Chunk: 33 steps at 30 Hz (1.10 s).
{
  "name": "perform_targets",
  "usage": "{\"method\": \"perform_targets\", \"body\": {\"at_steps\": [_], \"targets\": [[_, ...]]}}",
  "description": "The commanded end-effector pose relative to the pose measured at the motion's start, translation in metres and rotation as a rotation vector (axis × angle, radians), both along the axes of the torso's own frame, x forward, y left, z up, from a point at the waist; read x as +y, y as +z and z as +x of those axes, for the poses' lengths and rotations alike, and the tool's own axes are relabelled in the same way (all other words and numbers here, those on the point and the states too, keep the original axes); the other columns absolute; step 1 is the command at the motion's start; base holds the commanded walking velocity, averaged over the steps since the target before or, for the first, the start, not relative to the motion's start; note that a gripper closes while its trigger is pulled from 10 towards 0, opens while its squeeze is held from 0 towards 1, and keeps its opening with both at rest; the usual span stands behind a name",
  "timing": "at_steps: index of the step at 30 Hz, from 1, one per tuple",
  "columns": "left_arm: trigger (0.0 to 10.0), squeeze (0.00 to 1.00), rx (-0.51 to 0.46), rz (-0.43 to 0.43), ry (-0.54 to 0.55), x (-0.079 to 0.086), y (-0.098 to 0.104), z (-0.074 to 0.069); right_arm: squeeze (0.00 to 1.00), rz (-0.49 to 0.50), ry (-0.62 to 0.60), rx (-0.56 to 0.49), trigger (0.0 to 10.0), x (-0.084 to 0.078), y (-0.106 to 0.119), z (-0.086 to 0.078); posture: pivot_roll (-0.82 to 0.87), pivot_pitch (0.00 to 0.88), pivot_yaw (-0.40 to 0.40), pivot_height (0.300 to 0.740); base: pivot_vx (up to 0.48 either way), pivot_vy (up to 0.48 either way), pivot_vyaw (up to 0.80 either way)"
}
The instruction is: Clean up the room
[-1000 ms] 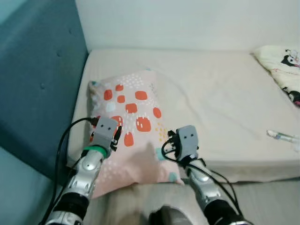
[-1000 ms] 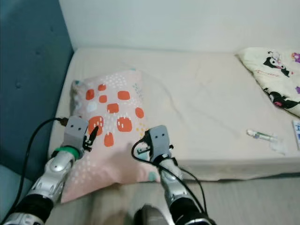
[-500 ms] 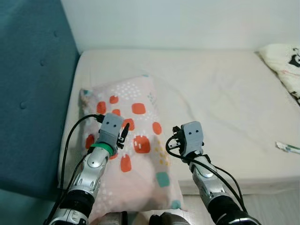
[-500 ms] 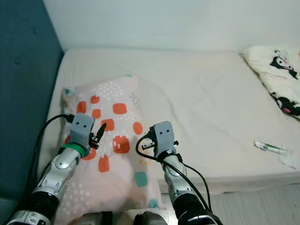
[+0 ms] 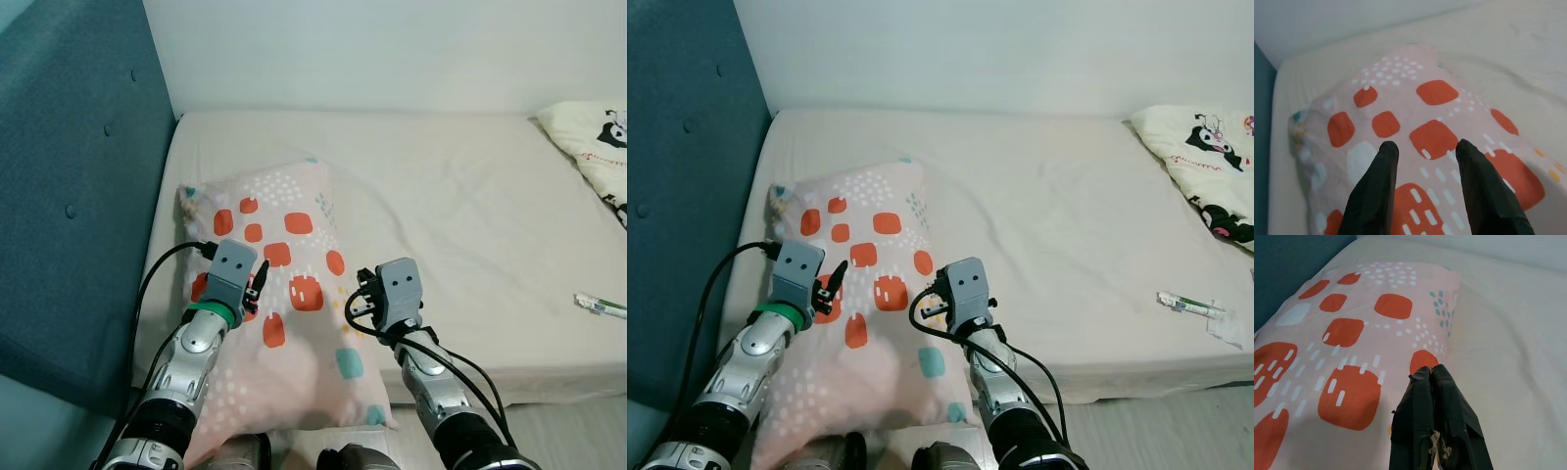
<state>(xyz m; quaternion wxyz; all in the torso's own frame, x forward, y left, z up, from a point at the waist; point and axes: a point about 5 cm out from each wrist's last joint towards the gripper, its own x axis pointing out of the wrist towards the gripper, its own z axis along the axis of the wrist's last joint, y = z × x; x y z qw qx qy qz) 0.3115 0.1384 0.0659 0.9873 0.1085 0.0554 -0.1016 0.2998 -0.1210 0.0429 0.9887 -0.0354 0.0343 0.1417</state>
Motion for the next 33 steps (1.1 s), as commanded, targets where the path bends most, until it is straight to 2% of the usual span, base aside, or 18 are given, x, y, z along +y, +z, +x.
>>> {"method": "perform_targets", "body": {"at_steps": [1,2,3,5,8,10,12,17,19,20,22,24,25,26,27,29,30,33], "targets": [[10.0,0.0,0.076,-0.026,0.017,0.002,-0.013,-0.005,0.0,0.005,0.003,0.012,10.0,0.001,-0.003,-0.002,0.01,0.038,0.022,0.74,0.0,0.0,0.0],[10.0,0.0,0.076,-0.026,0.017,0.002,-0.013,-0.005,0.0,0.005,0.003,0.012,10.0,0.001,-0.003,-0.002,0.01,0.038,0.022,0.74,0.0,0.0,0.0],[10.0,0.0,0.166,-0.038,0.063,0.008,-0.023,-0.005,0.0,0.007,0.003,0.011,10.0,0.001,-0.002,-0.002,0.01,0.038,0.024,0.74,0.0,0.0,0.0],[10.0,0.0,0.223,-0.066,0.13,0.017,-0.03,-0.005,0.0,0.009,0.003,0.009,10.0,0.001,-0.002,-0.002,0.0,0.039,0.027,0.74,0.0,0.0,0.0],[10.0,0.0,0.264,-0.103,0.211,0.029,-0.034,-0.005,0.0,0.006,-0.002,0.005,10.0,0.0,-0.002,-0.003,0.0,0.041,0.026,0.74,0.0,0.0,0.0],[10.0,0.0,0.254,-0.101,0.22,0.033,-0.033,-0.004,0.0,-0.001,-0.004,0.006,10.0,-0.001,-0.003,-0.004,0.01,0.039,0.025,0.74,0.0,0.0,0.0],[10.0,0.0,0.284,-0.011,0.271,0.047,-0.039,-0.009,0.0,-0.004,-0.006,0.012,10.0,-0.001,-0.004,-0.005,0.01,0.042,0.026,0.74,0.0,0.0,0.0],[10.0,0.0,0.384,-0.021,0.379,0.062,-0.055,-0.018,0.0,0.005,-0.008,0.009,10.0,0.0,-0.003,-0.004,0.01,0.044,0.026,0.74,0.0,0.0,0.0],[10.0,0.0,0.511,-0.098,0.402,0.062,-0.068,-0.022,0.0,0.008,0.0,0.004,10.0,0.003,-0.001,-0.002,0.01,0.064,0.017,0.74,0.0,0.0,0.0],[10.0,0.0,0.511,-0.098,0.402,0.062,-0.068,-0.022,0.0,0.008,0.0,0.004,10.0,0.003,-0.001,-0.002,0.01,0.064,0.017,0.74,0.0,0.0,0.0],[10.0,0.0,0.565,-0.249,0.368,0.052,-0.069,-0.018,0.0,0.012,0.009,-0.001,10.0,0.004,0.0,-0.002,0.0,0.082,0.011,0.74,0.0,0.0,0.0],[10.0,0.0,0.558,-0.305,0.345,0.048,-0.066,-0.014,0.0,0.013,0.014,-0.003,10.0,0.005,0.0,-0.003,0.0,0.087,0.01,0.74,0.0,0.0,0.0],[10.0,0.73,0.518,-0.352,0.317,0.043,-0.057,-0.004,0.0,0.016,0.021,-0.012,10.0,0.006,0.002,-0.003,0.0,0.106,0.01,0.74,0.0,0.0,0.0],[10.0,0.73,0.518,-0.352,0.317,0.043,-0.057,-0.004,0.0,0.016,0.021,-0.012,10.0,0.006,0.002,-0.003,0.0,0.106,0.01,0.74,0.0,0.0,0.0],[10.0,1.0,0.45,-0.348,0.307,0.043,-0.045,0.006,0.0,0.019,0.028,-0.027,10.0,0.007,0.005,-0.003,-0.01,0.123,0.014,0.74,0.0,0.0,0.0],[10.0,1.0,0.45,-0.348,0.307,0.043,-0.045,0.006,0.0,0.019,0.028,-0.027,10.0,0.007,0.005,-0.003,-0.01,0.123,0.014,0.74,0.0,0.0,0.0],[10.0,1.0,0.345,-0.328,0.299,0.05,-0.026,0.019,0.0,0.031,0.04,-0.061,10.0,0.01,0.012,-0.004,0.0,0.166,0.029,0.74,0.0,0.0,0.0],[10.0,1.0,0.298,-0.32,0.298,0.058,-0.015,0.025,0.0,0.041,0.047,-0.084,10.0,0.012,0.016,-0.005,0.0,0.166,0.029,0.74,0.0,0.0,0.0]]}}
